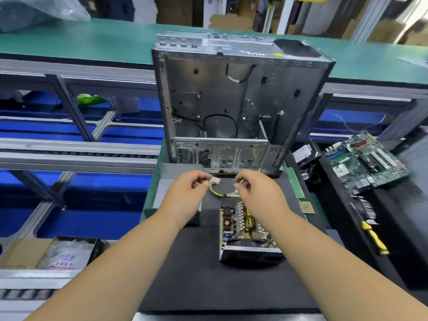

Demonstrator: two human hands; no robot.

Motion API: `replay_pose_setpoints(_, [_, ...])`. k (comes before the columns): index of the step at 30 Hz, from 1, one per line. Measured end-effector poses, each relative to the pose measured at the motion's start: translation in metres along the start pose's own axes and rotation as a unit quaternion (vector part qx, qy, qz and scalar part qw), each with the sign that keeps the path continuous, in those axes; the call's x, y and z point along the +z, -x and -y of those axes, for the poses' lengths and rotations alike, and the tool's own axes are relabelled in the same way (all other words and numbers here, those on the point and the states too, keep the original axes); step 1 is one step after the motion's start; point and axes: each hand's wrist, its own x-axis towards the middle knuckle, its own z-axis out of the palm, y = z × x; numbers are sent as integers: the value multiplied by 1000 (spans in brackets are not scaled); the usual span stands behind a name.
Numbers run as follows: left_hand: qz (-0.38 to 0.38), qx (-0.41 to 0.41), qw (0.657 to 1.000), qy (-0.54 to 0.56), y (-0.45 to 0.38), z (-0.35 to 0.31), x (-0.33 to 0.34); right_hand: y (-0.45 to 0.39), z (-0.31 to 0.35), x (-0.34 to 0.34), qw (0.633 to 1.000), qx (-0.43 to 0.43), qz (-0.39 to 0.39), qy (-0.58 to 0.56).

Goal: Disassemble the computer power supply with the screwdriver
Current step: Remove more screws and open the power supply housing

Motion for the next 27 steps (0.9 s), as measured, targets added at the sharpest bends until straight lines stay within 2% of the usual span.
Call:
replay_pose_setpoints(4, [46,3,999,-18,7,-14,44,15,-52,-28,999,46,-17,-18])
replay_pose_setpoints(13, [98,33,994,-37,19,-57,136,52,-166,-96,988,136,-50,-44])
replay_pose_setpoints(27, [112,4,993,-49,37,-91,218,81,-284,-131,970,239,-43,-10])
